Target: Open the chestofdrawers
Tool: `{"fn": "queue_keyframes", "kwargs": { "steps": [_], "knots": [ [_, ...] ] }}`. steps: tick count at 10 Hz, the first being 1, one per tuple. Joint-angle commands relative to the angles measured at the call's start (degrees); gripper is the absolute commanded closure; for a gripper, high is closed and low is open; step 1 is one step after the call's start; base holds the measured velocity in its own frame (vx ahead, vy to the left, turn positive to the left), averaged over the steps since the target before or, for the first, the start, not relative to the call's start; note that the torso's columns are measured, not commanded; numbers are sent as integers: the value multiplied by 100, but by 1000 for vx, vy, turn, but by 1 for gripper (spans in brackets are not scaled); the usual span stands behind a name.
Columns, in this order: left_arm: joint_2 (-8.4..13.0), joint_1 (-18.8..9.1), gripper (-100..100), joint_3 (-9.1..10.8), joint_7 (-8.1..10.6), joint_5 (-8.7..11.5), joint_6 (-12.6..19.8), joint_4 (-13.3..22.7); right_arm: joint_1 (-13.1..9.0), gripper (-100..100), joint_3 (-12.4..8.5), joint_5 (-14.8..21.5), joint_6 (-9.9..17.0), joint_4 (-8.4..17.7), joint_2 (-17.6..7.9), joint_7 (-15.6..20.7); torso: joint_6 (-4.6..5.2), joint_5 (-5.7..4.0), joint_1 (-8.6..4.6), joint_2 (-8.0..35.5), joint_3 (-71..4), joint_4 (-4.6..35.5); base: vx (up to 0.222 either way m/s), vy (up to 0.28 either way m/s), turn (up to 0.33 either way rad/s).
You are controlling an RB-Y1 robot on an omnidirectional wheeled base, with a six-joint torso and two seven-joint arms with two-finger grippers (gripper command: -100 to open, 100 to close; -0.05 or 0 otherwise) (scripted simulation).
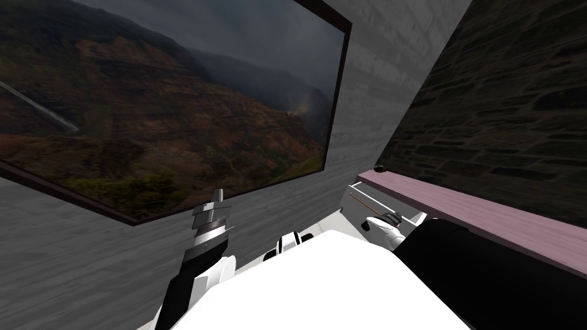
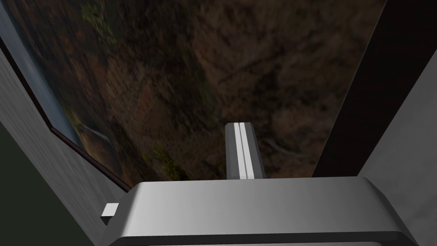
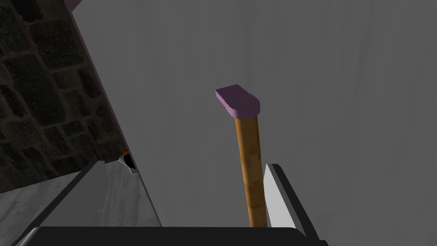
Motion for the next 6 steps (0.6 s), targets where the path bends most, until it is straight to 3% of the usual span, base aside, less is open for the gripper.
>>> {"fn": "queue_keyframes", "kwargs": {
  "steps": [1,6],
  "knots": [
    [4,1,0,-12,0,-3,-5,-4,-2,0,9,-14,-6,-2,1,1,0,0,-6,3,3,-2,-9,-8,2],
    [9,-7,0,-35,0,-9,-33,-31,0,0,32,-24,-36,-5,40,3,1,-12,-34,22,21,0,-4,-4,1]
  ]
}}
